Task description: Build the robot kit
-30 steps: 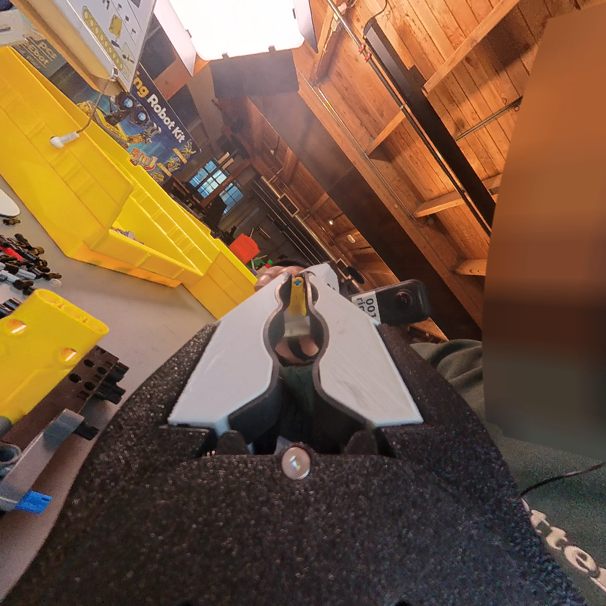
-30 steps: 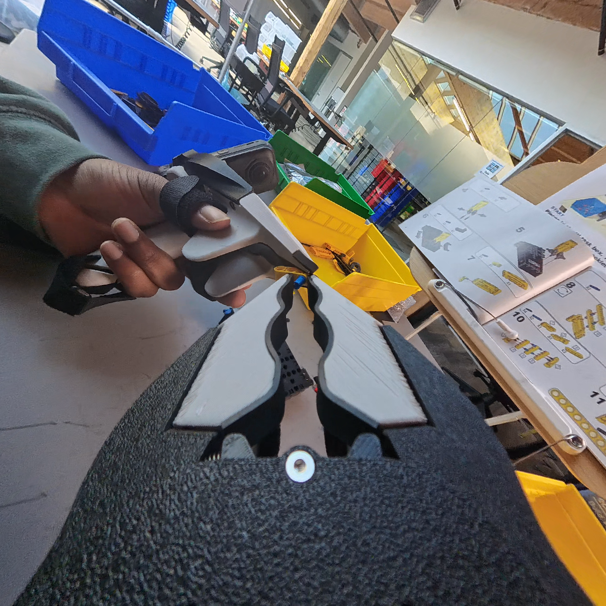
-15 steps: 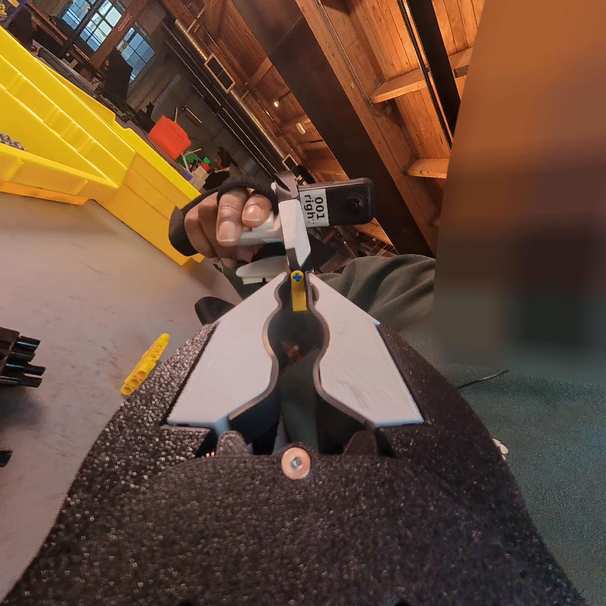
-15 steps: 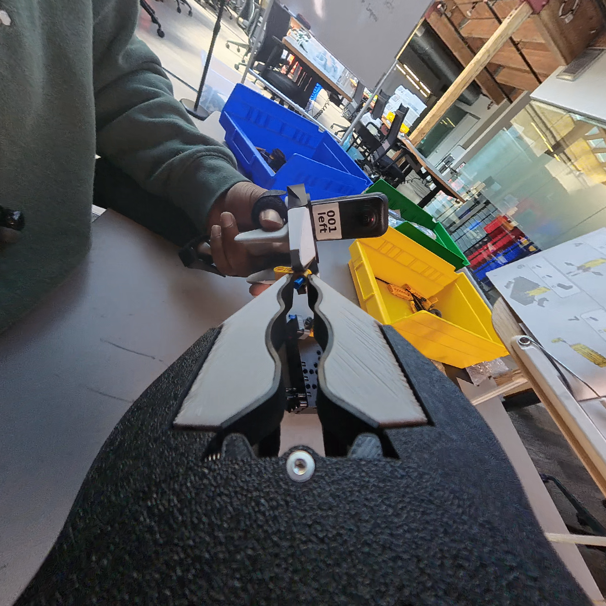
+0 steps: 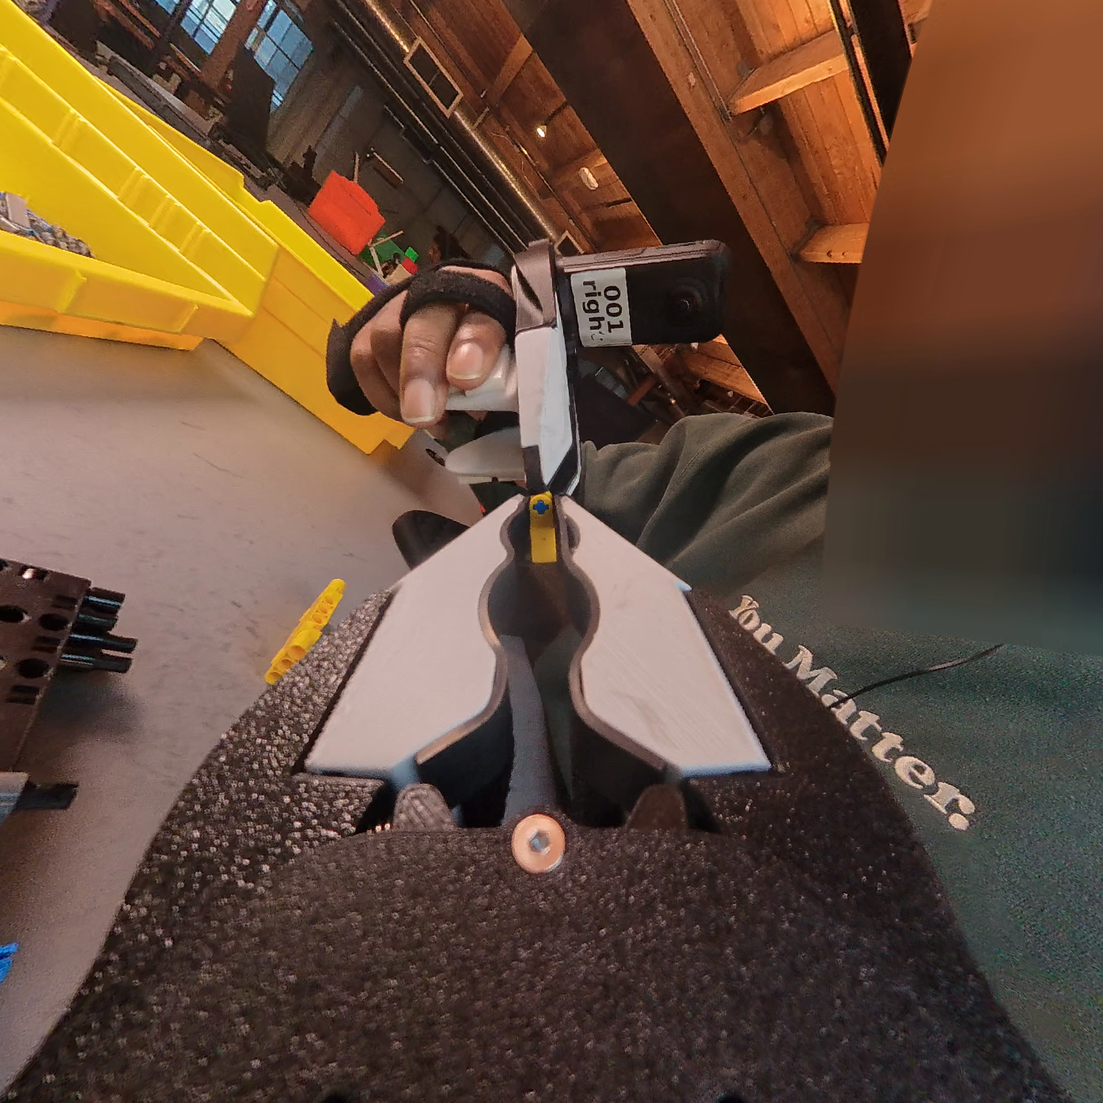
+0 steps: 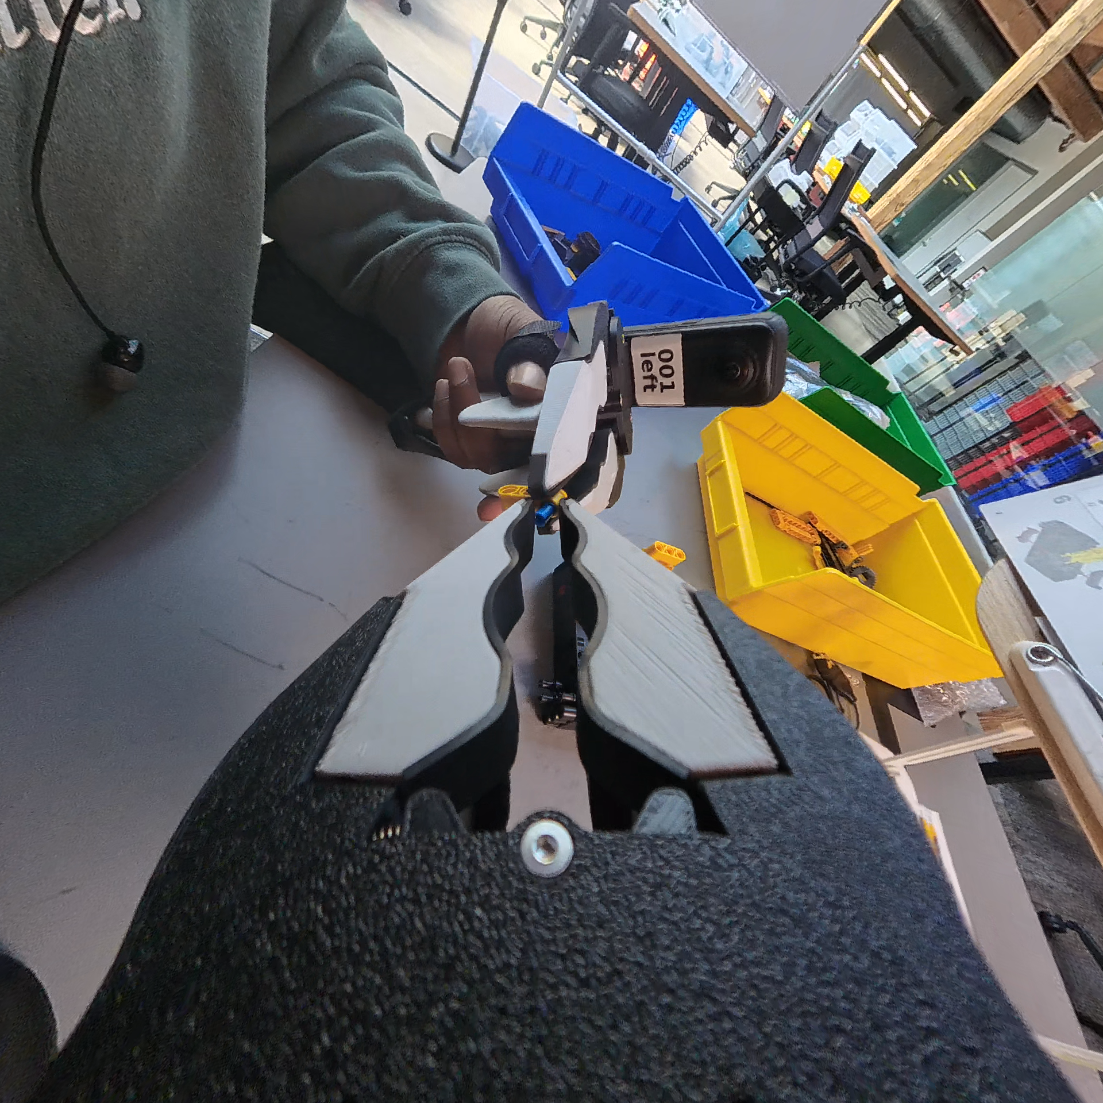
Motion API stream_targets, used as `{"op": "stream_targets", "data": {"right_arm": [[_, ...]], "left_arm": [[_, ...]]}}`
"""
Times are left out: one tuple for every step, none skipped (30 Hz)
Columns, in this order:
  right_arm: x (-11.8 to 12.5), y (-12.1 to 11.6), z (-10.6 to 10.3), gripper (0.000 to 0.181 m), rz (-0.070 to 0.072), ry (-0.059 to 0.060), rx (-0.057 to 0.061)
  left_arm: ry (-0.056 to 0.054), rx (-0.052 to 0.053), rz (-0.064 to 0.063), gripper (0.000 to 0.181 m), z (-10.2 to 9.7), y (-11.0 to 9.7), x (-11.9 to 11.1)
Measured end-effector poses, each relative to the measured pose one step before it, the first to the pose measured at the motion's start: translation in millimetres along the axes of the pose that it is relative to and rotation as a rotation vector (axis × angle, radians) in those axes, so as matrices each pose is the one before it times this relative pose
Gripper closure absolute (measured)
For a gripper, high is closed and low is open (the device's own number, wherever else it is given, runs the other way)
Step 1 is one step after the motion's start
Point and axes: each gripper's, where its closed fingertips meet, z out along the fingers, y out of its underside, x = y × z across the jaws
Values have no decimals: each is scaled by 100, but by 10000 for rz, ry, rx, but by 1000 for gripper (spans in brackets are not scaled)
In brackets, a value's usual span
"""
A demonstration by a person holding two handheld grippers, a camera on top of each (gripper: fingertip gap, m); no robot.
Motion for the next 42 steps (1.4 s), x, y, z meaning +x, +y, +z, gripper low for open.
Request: {"op": "stream_targets", "data": {"right_arm": [[179,167,51,173,197,110,-54],[265,289,70,173,334,166,-93],[207,297,-18,174,374,81,-64],[118,265,-168,176,428,-30,-16],[57,440,-216,173,526,-120,-105],[-63,906,-129,168,594,-222,-369],[-281,1446,15,163,573,-353,-660],[-335,1683,220,159,479,-319,-784],[-376,1584,402,154,416,-272,-733],[-341,1450,548,151,400,-219,-715],[-111,1178,607,147,270,-27,-613],[-32,862,626,145,191,50,-469],[-41,695,614,145,279,27,-412],[161,583,619,145,318,118,-348],[187,521,603,145,257,119,-268],[-109,515,571,147,155,-48,-249],[142,-231,167,159,145,123,227],[120,66,107,171,127,86,19],[65,-10,40,174,-41,99,113],[1,30,-3,174,-156,118,121],[8,-25,-27,174,-115,121,141],[-10,-60,-21,174,-194,134,179],[-125,-337,-52,174,-256,93,382],[-90,-1121,-256,174,-70,77,839],[-204,-1694,-506,174,16,-91,1091],[126,-2076,-689,174,-93,105,1223],[327,-1761,-576,174,-34,146,907],[210,-1658,-469,174,-75,49,877],[63,-1505,-340,174,-108,-11,846],[-16,-1000,-161,174,-59,-53,579],[-127,-394,19,174,-37,-109,234],[-129,-78,83,174,-113,-51,73],[-179,-7,65,174,-68,-57,50],[-166,15,2,174,53,-82,34],[-84,-50,-53,174,42,-31,84],[-63,-41,-72,174,37,-32,57],[-18,-22,-102,174,-16,-14,36],[68,-53,-115,174,-24,32,47],[21,-40,-109,174,32,-19,36],[-70,1,-48,174,7,-60,6],[-28,53,-20,174,-65,7,-25],[-68,134,32,174,-24,-31,-81]], "left_arm": [[-216,37,169,175,-107,-147,-210],[-312,24,277,175,-137,-162,-314],[-379,-20,363,175,-168,-142,-342],[-446,-41,426,175,-232,-146,-374],[-494,-75,492,175,-274,-143,-397],[-503,-116,534,175,-273,-112,-394],[-484,-154,530,175,-209,-29,-393],[-446,-186,522,175,-114,73,-362],[-382,-178,490,175,-34,116,-264],[-280,-138,398,175,2,114,-130],[-188,-110,291,175,41,107,-44],[-163,-98,219,175,45,140,-84],[-162,-83,176,175,7,144,-133],[-114,-61,121,175,-20,112,-107],[-64,-39,74,175,-51,61,-58],[-72,-16,64,175,-69,16,-83],[-80,-32,68,175,-66,46,-101],[-84,-62,77,175,-40,112,-113],[-103,-59,100,175,-34,112,-128],[-79,-68,112,175,-19,116,-81],[-29,-72,111,175,6,114,-13],[7,-47,117,175,9,74,50],[78,-7,164,175,10,-5,184],[159,19,230,175,-14,-92,337],[160,21,288,175,-18,-134,390],[108,54,330,175,-45,-187,331],[80,95,298,175,-54,-242,303],[97,116,235,175,-50,-275,322],[94,127,208,175,-28,-252,309],[41,96,197,175,2,-174,232],[0,33,176,175,28,-61,144],[-13,-24,145,175,67,55,86],[14,-64,125,174,80,122,116],[22,-29,103,175,51,48,110],[-16,-1,87,175,25,-16,40],[-26,-27,85,174,29,7,7],[-27,-45,94,174,25,49,-8],[-5,-66,96,174,29,76,9],[21,-51,78,174,45,52,85],[-8,-31,74,174,69,10,67],[-26,-58,86,174,92,47,60],[-25,-87,82,174,64,100,23]]}}
